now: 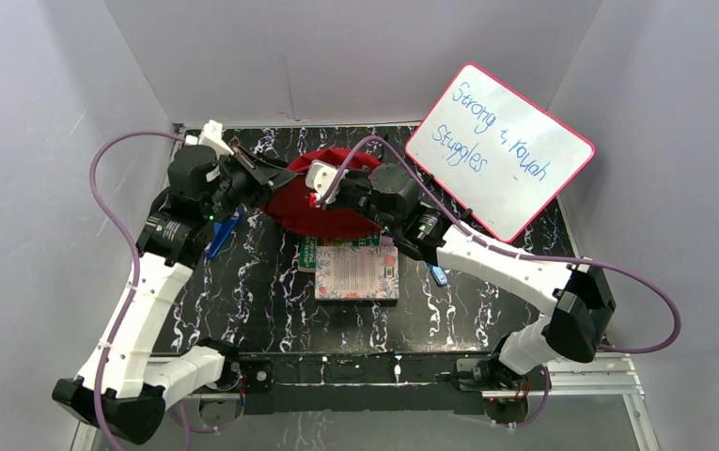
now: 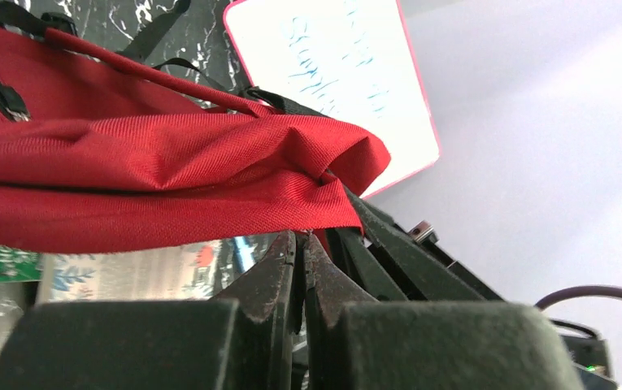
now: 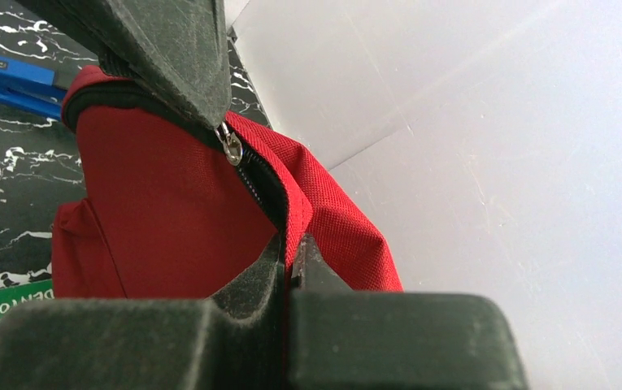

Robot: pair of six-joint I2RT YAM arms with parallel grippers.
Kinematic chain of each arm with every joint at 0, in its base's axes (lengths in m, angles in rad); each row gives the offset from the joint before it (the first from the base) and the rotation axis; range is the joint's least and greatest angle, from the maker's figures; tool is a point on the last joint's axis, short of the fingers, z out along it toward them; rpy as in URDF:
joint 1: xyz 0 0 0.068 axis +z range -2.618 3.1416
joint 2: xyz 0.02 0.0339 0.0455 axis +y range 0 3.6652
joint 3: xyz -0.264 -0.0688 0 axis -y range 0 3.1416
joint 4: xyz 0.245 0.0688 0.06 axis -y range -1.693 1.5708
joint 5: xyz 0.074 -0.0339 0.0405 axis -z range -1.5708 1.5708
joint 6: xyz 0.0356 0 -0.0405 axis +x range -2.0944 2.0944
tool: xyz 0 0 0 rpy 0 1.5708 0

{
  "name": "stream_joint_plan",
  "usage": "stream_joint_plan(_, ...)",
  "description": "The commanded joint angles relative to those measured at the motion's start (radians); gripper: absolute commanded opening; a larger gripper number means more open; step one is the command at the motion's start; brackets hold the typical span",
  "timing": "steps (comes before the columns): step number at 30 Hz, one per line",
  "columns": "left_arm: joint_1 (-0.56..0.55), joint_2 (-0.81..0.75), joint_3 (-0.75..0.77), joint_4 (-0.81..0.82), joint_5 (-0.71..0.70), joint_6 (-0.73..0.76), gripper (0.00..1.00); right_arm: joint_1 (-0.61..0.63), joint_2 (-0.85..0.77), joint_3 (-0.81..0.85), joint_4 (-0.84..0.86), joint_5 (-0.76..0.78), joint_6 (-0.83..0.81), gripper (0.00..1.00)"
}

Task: Pack the student bag
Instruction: Unzip the student bag at the center of the board.

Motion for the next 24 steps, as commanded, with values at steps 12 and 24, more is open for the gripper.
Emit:
stream_joint_plan(12,0.007,-0.176,-0.194,0.293,-0.201,-0.576,0.0,-0.036,-0.05,-0.037,0.072,0.141,0.06,0.0)
stream_joint_plan(24,0.007,-0.252,-0.162,-0.02,-0.443,-0.545,0.0,-0.134,-0.062,-0.012,0.102,0.242,0.215,0.0)
